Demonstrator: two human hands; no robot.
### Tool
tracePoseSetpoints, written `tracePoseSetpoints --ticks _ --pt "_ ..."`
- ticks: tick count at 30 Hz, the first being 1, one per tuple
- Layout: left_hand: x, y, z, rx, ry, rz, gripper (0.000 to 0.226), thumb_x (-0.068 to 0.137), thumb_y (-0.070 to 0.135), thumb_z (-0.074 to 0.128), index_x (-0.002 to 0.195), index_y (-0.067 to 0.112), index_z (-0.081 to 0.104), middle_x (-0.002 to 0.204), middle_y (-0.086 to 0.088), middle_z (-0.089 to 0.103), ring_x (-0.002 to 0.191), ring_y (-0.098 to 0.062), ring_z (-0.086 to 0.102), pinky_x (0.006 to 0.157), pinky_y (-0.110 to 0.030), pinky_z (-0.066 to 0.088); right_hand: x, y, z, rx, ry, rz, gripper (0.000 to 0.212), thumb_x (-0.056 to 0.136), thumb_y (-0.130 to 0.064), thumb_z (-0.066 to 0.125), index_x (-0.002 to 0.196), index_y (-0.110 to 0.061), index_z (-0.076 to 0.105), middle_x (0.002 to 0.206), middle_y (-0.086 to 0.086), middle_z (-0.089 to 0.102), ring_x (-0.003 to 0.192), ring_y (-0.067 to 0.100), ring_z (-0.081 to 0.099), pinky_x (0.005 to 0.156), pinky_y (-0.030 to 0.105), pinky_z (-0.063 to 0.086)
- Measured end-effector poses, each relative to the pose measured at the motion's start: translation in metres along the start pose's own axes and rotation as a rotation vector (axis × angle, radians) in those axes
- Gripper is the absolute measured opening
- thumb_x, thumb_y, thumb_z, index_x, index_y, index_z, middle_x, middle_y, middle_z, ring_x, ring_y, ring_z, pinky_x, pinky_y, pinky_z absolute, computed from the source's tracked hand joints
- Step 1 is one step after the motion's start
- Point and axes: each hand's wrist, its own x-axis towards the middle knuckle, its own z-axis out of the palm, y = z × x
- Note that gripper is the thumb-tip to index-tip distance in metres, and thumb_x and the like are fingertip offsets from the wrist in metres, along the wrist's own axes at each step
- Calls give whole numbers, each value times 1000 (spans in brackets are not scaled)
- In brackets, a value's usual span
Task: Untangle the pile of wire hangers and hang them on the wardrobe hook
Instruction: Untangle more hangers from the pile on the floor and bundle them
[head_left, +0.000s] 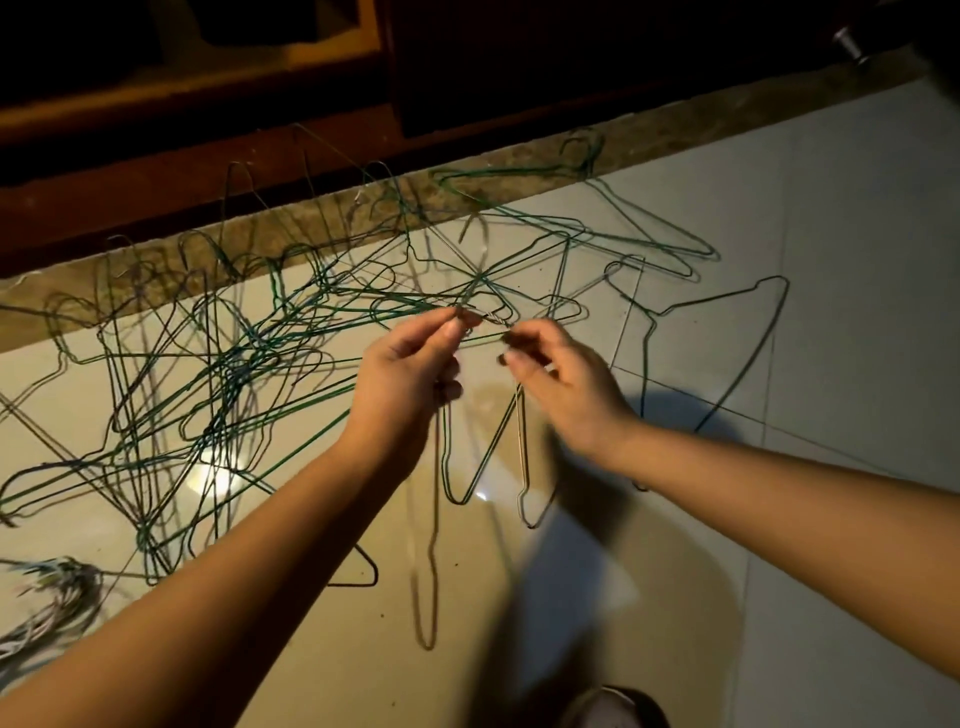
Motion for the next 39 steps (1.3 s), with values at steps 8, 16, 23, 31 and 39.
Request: tracePoseSetpoints --ticks 8,16,23,31,39 --pt "70 -31 -39 831 247 197 16 89 19 60 99 12 70 90 -3 69 79 -10 59 63 -17 35 58 91 -20 -351 -117 511 19 94 -27 51 96 -14 65 87 8 66 82 25 61 68 29 45" --pt "114 -74 -47 940 272 -60 24 91 30 56 103 10 58 98 -16 68 94 -32 62 75 -30 48 75 97 18 -507 -119 569 37 85 -45 60 60 -18 51 75 6 62 74 25 59 64 27 43" --pt "124 -81 -29 988 306 -151 40 82 29 67 110 5 50 106 -14 62 100 -31 57 81 -34 43 70 94 25 -462 -33 537 9 82 -23 59 80 -15 63 81 9 65 84 28 62 68 28 46" --pt "134 -86 -27 1009 365 -165 30 88 18 59 112 4 48 110 -15 62 103 -32 57 77 -30 40 63 106 29 8 87 575 24 92 -13 53 68 -20 53 63 2 58 66 26 62 61 32 52" --pt "132 -86 -24 901 460 -153 28 93 23 51 114 5 52 114 -14 62 107 -29 56 85 -28 40 54 113 9 399 233 627 25 98 -4 40 76 -16 45 60 6 44 49 17 42 38 19 40"
